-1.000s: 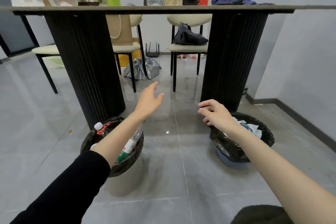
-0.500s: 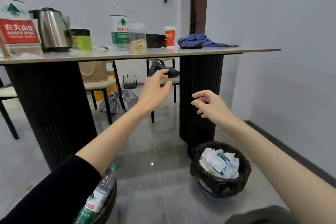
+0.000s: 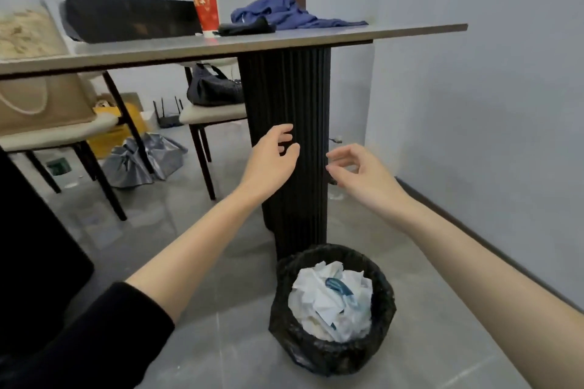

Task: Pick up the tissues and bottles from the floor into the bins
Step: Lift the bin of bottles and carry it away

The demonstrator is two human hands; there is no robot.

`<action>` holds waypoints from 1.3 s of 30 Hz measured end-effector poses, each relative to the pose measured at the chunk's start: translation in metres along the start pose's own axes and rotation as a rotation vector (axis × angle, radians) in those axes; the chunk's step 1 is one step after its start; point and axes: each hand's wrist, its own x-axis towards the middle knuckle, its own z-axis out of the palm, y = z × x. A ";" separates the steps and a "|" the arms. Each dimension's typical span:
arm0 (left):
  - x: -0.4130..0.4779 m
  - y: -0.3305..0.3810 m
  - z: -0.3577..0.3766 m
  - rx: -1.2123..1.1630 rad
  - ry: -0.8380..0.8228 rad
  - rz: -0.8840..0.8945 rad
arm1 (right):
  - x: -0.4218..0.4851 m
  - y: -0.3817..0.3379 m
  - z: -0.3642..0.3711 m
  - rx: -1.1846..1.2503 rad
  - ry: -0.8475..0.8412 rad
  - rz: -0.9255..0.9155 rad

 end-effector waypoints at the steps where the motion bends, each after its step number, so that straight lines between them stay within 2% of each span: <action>1: 0.013 0.001 0.014 -0.018 -0.007 -0.037 | 0.009 0.010 -0.010 0.011 -0.001 0.019; 6: 0.053 0.027 0.059 -0.116 -0.097 -0.269 | 0.037 0.031 -0.073 0.062 0.023 0.196; 10: 0.069 0.063 0.059 -0.109 -0.164 -0.373 | 0.053 0.013 -0.115 0.079 0.051 0.327; 18: 0.072 0.156 -0.007 -0.092 -0.367 -0.566 | 0.073 -0.096 -0.170 0.073 -0.024 0.491; 22: 0.070 0.216 -0.066 -0.079 -0.415 -0.643 | 0.079 -0.179 -0.187 0.100 -0.085 0.574; 30: 0.070 0.325 -0.189 -0.172 -0.269 -0.694 | 0.082 -0.316 -0.196 0.166 -0.193 0.632; 35: 0.040 0.360 -0.246 -0.173 -0.154 -0.680 | 0.073 -0.364 -0.192 0.191 -0.288 0.577; 39: -0.011 0.375 -0.281 -0.200 -0.010 -0.752 | 0.051 -0.390 -0.185 0.191 -0.387 0.526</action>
